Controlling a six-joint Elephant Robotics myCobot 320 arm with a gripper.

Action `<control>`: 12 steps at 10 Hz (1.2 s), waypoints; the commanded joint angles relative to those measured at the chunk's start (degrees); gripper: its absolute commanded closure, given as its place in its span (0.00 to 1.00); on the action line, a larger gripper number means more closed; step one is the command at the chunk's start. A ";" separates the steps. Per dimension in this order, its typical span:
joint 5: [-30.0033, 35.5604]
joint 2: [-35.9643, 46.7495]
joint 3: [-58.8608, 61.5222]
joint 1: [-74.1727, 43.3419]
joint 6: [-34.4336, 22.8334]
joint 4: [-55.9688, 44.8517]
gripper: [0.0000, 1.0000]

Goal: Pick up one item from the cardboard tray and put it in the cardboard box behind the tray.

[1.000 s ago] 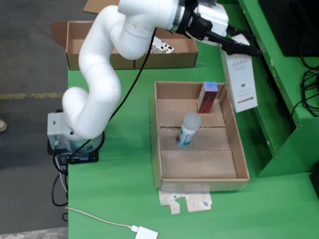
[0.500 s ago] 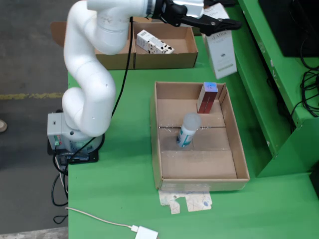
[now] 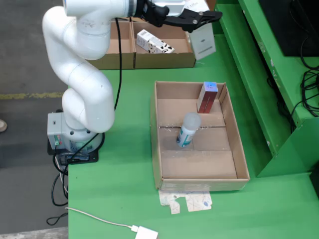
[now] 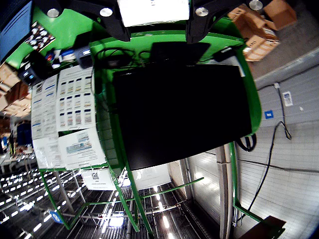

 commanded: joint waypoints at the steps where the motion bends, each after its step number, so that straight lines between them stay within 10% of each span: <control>1: -1.34 3.80 0.87 37.04 10.87 -32.23 1.00; 6: -8.28 -1.48 0.87 59.12 24.44 -48.43 1.00; 12: -5.44 -9.40 0.87 65.42 26.58 -51.58 1.00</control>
